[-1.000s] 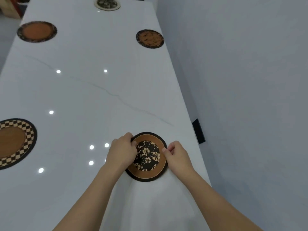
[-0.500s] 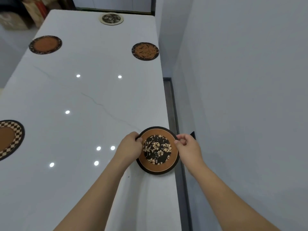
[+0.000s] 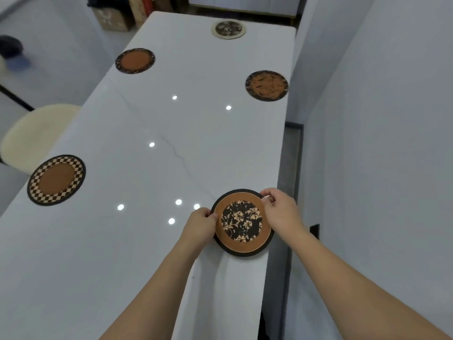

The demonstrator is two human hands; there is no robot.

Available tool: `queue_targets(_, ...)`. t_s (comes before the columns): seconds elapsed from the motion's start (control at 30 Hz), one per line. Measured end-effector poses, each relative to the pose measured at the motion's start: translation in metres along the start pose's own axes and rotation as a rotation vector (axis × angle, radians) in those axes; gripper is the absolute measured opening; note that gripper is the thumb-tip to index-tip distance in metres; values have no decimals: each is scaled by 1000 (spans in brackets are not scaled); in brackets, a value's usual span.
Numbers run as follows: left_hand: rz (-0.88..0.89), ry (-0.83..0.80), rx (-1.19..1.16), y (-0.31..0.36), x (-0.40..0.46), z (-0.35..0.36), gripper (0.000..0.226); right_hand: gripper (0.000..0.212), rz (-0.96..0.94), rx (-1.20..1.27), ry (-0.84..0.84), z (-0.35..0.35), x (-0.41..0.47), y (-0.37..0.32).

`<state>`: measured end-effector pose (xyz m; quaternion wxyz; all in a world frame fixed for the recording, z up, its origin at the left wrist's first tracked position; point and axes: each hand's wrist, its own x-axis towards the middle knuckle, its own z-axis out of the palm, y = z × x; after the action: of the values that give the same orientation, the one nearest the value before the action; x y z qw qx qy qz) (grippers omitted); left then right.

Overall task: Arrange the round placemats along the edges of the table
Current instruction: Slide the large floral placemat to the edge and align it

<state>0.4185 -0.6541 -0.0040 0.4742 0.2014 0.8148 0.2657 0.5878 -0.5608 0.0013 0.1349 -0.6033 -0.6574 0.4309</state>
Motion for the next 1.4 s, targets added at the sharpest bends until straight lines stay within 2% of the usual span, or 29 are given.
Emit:
queue_targets(0.1, 23, 83, -2, 4, 8, 4, 21, 28, -98, -128, -12, 7, 24, 0)
queue_targets(0.2, 108, 168, 100, 4, 13, 8, 21, 27, -189, -234, 6, 13, 41, 2)
queue_targets(0.33, 160, 183, 160, 4, 20, 11, 23, 28, -333, -431, 66, 13, 60, 6)
queue_targets(0.6, 153, 173, 269, 0, 24, 17, 22, 22, -315, -495, 121, 24, 60, 23)
queue_targets(0.73, 205, 266, 280, -11, 26, 18, 18, 23, -268, -424, 190, 37, 55, 24)
queue_targets(0.87, 391, 409, 414, -27, 26, 22, 16, 25, -210, -319, 241, 44, 48, 22)
queue_targets(1.0, 487, 525, 522, -33, 27, 35, 17, 24, -231, -295, 231, 44, 51, 27)
queue_targets(1.2, 487, 668, 607, -43, 40, 37, 15, 21, -220, -152, 208, 45, 56, 32)
queue_targets(1.33, 450, 661, 578, -42, 43, 37, 17, 15, -225, 26, 142, 40, 55, 35)
queue_targets(1.4, 442, 658, 577, -41, 43, 37, 20, 15, -225, 39, 132, 40, 54, 35)
